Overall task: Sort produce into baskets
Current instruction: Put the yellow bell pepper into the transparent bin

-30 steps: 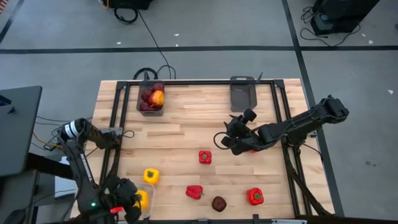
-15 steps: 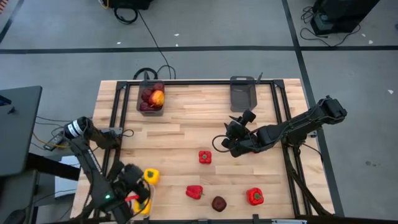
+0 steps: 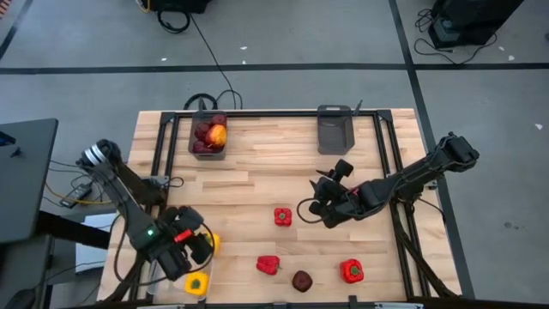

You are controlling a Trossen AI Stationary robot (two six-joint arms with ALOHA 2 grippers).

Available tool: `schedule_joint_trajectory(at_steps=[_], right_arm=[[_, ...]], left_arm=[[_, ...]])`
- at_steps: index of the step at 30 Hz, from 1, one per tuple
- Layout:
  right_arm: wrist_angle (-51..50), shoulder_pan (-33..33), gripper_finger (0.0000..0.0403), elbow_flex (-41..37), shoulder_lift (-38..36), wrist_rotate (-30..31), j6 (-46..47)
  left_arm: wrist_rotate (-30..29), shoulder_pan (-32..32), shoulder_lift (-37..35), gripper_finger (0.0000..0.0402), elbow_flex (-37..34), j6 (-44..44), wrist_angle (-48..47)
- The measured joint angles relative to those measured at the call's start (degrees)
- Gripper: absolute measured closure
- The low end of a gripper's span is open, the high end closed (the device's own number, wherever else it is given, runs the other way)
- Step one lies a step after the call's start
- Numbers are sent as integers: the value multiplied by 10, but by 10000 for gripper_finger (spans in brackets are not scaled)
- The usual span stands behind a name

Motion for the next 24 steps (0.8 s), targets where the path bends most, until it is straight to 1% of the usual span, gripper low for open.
schedule_joint_trajectory(at_steps=[3,7,12,14,19,24], right_arm=[[-1,4,210,0,0,0,1],[-1,7,210,0,0,0,1],[-9,7,210,0,0,-3,15],[-12,6,210,0,0,-3,19],[-12,7,210,0,0,-3,20],[-12,7,210,0,0,-2,20]], left_arm=[[-2,0,-10,225,-28,0,5],[2,0,-15,225,-65,10,61],[38,4,-15,225,-91,41,131],[40,4,-15,225,-94,44,146],[42,5,-15,225,-105,40,148],[65,12,-15,225,-120,38,150]])
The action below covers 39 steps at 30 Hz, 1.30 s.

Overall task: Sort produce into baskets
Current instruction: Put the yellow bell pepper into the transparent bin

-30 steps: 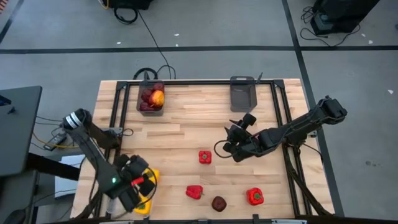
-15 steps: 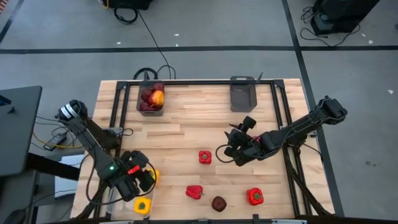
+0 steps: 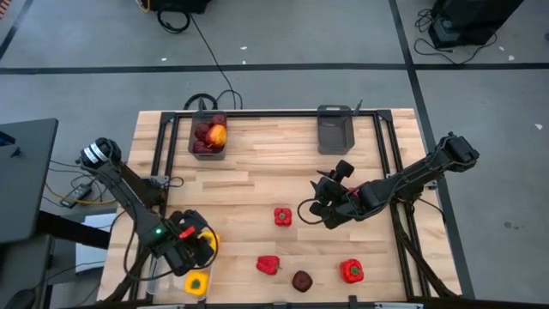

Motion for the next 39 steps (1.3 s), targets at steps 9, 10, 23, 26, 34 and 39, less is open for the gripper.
schedule_joint_trajectory(at_steps=[9,10,23,26,34,39], right_arm=[[-1,-4,210,-16,0,5,-2],[-1,-6,210,-18,0,3,-2],[2,-13,210,-23,0,5,-5],[5,-13,210,-23,0,7,-6],[5,-14,210,-23,0,9,-6],[5,-14,210,-23,0,9,-6]], left_arm=[[1,10,0,236,-3,55,12],[1,10,0,243,-3,55,13],[-12,11,1,396,-2,88,7],[-9,11,-2,398,-1,88,9],[-16,11,-12,395,-1,86,8],[-64,14,-12,357,-1,42,-15]])
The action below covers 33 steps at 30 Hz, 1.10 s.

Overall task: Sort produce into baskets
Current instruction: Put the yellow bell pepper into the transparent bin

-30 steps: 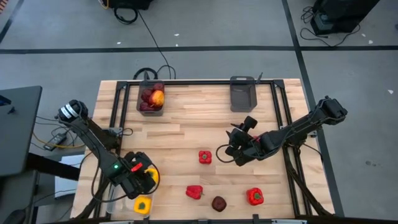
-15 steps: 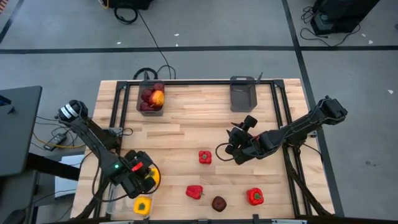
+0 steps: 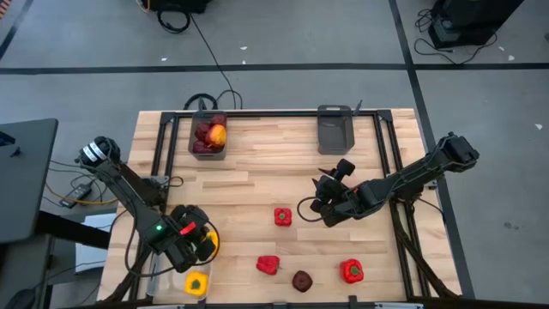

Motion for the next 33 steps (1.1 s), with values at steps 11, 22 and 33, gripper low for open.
schedule_joint_trajectory(at_steps=[11,22,33], right_arm=[[0,0,210,0,0,0,0],[0,0,210,0,0,0,0],[0,0,210,0,0,-2,-3]], left_arm=[[39,0,-2,262,0,149,56],[52,0,-2,260,0,291,63],[85,0,14,272,-1,303,69]])
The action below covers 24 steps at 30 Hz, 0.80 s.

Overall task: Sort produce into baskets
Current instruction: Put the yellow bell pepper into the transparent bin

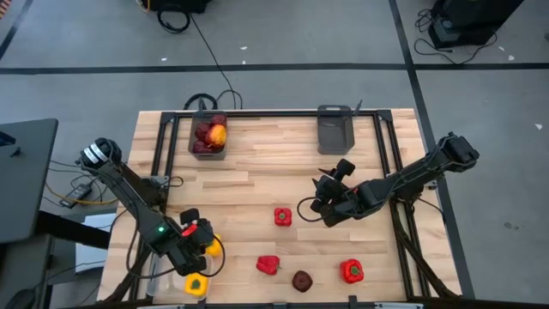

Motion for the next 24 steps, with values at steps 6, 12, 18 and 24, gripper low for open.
schedule_joint_trajectory(at_steps=[6,12,18,24], right_arm=[[0,0,210,0,0,0,-1],[0,0,210,0,0,0,-1],[0,0,210,0,0,0,-1],[0,0,210,0,0,0,-2]], left_arm=[[5,0,0,333,-5,8,3],[10,14,0,386,-5,12,3],[19,45,-1,386,45,5,-97],[87,52,-1,386,210,-42,-265]])
